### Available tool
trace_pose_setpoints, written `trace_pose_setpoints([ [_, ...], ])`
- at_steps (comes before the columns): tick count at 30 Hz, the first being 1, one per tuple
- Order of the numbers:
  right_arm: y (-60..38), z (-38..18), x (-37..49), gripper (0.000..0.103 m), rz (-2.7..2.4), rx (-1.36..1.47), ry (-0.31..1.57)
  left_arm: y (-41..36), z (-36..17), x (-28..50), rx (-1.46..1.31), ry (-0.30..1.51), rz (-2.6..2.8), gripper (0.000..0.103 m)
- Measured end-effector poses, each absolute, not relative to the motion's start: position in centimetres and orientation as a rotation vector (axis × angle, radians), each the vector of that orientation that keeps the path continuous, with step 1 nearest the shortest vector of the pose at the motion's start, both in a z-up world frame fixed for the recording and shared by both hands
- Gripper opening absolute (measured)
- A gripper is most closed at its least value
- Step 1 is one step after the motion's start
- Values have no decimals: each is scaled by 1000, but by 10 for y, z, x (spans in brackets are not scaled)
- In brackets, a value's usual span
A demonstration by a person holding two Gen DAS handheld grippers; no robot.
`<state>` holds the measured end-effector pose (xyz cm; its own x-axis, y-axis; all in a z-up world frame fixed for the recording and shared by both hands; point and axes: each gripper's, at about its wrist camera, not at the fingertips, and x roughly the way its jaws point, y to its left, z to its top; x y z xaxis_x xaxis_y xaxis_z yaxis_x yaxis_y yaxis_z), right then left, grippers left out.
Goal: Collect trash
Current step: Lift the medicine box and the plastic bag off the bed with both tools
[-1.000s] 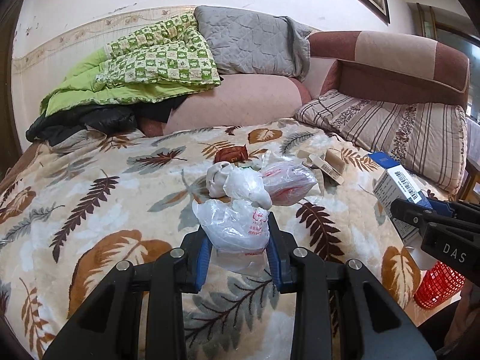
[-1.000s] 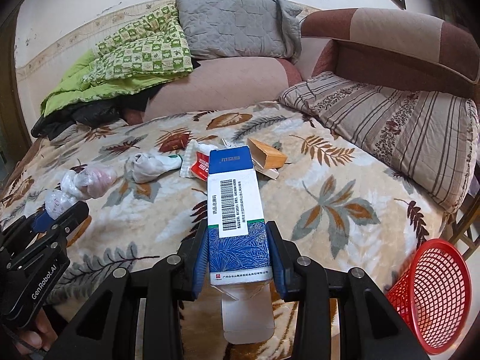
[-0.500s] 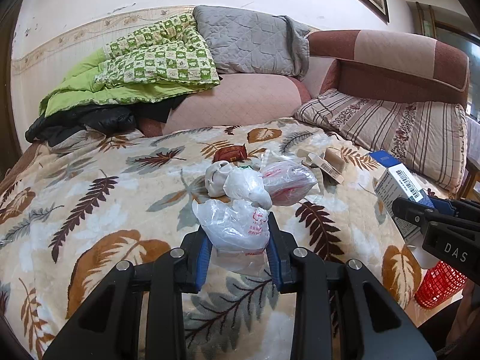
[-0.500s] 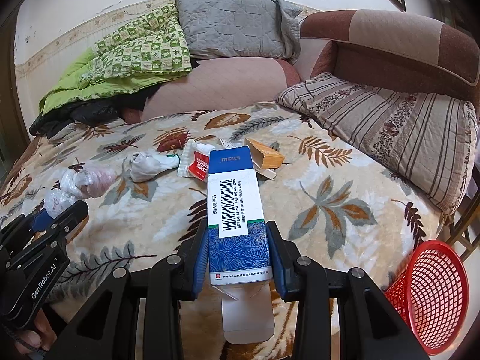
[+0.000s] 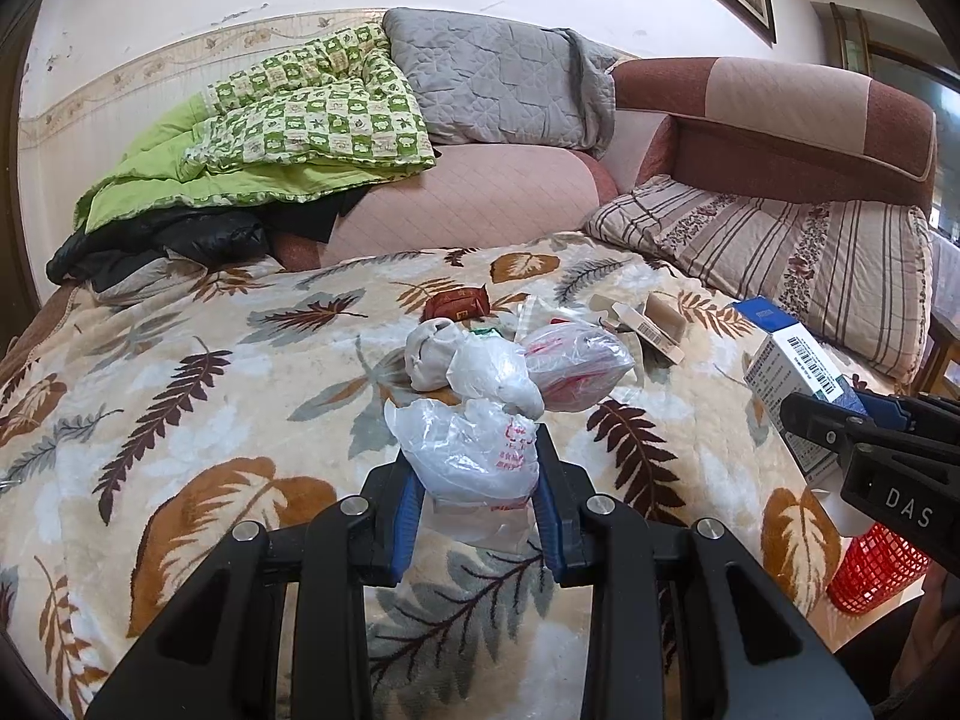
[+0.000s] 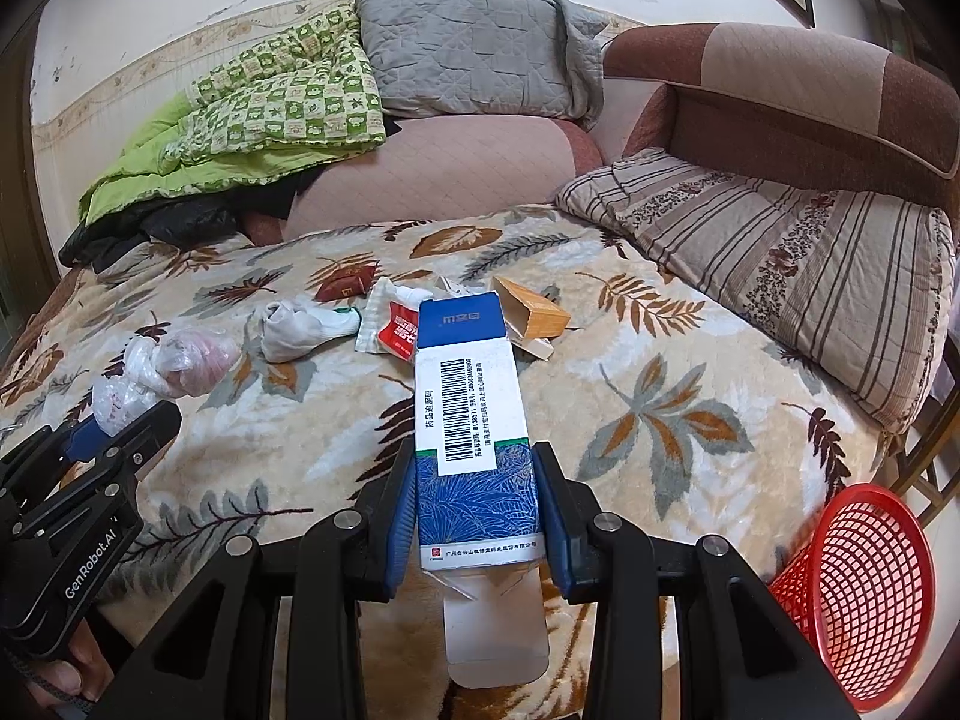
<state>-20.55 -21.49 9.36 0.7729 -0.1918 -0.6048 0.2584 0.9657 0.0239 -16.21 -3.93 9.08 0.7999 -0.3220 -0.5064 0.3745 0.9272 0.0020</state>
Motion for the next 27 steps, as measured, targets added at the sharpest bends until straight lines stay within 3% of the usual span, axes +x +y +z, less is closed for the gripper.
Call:
trace_pose_setpoints([
  [27,-215,93,-206,39,-244,113,642,-44,87,-162,107,530,-377,32],
])
